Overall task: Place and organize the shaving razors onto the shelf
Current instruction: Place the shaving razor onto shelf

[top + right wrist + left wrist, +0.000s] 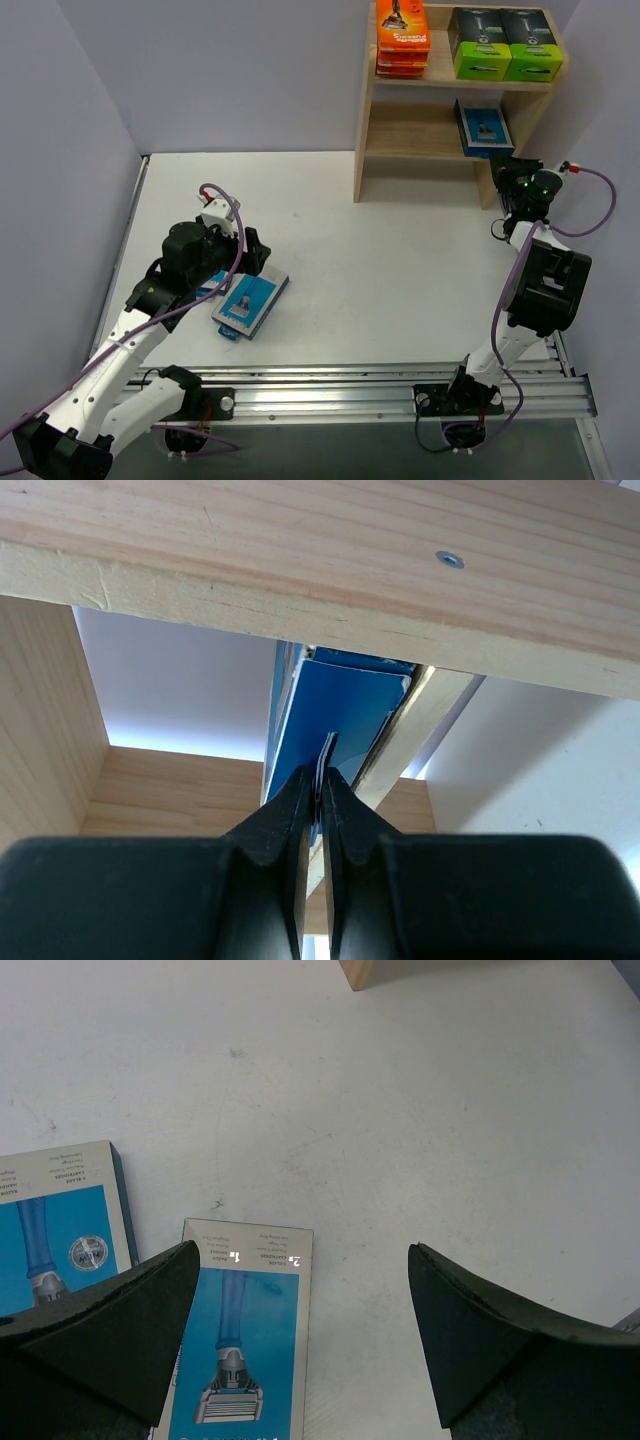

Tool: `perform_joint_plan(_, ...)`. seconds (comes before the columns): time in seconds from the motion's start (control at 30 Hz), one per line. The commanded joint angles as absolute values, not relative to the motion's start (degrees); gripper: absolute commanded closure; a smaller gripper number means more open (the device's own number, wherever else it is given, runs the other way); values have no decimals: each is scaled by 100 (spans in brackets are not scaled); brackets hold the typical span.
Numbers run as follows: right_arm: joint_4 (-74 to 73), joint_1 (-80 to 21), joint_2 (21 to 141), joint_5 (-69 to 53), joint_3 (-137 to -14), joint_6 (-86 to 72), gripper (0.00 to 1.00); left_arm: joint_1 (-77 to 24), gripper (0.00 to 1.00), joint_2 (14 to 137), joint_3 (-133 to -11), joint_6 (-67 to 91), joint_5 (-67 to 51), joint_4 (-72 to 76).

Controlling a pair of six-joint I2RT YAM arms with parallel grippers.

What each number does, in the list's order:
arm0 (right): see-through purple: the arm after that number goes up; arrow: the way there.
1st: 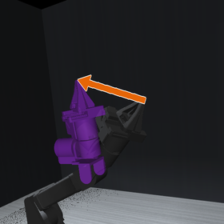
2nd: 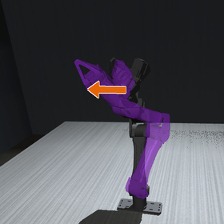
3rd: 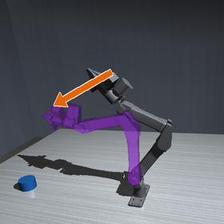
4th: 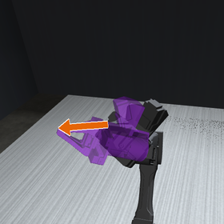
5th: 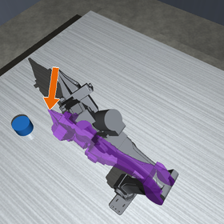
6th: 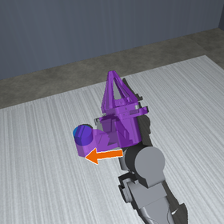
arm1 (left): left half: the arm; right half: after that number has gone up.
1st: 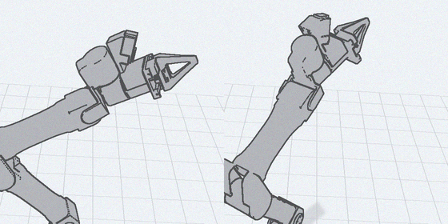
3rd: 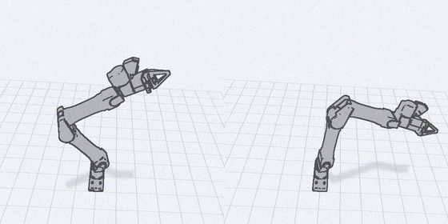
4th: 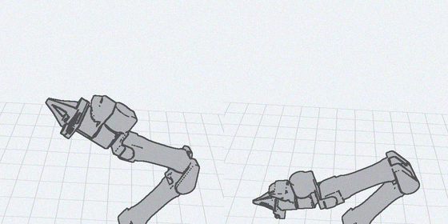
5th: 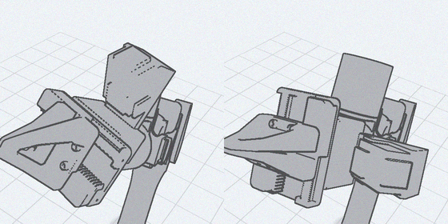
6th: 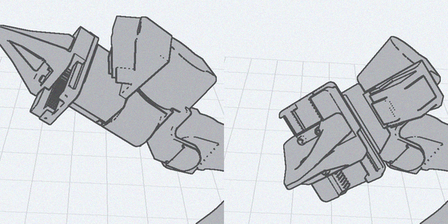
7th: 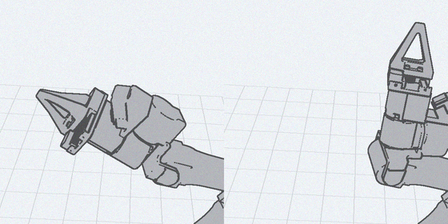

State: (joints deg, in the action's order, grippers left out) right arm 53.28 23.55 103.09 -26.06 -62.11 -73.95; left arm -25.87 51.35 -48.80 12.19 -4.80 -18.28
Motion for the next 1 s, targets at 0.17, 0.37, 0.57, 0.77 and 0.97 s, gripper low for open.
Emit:
perform_joint_plan(0.17, 5792, 2382, 10231, -2540, -6249, -7462, 82, -2619, 6, 5124, -5142, 1143, -448, -1854)
perform_joint_plan(0.37, 5757, 2382, 10195, -2584, -6284, -7479, 80, -2619, 6, 5107, -5133, 1143, -448, -1854)
perform_joint_plan(0.57, 5695, 2391, 10099, -2619, -6275, -7453, 73, -2619, 6, 5106, -5133, 1134, -457, -1846)
perform_joint_plan(0.77, 5582, 2417, 9915, -2777, -6363, -7286, 54, -2619, 6, 5054, -5133, 1125, -457, -1846)
perform_joint_plan(0.97, 5423, 2522, 9607, -2891, -6293, -7207, 46, -2619, 6, 5001, -5124, 1107, -439, -1854)
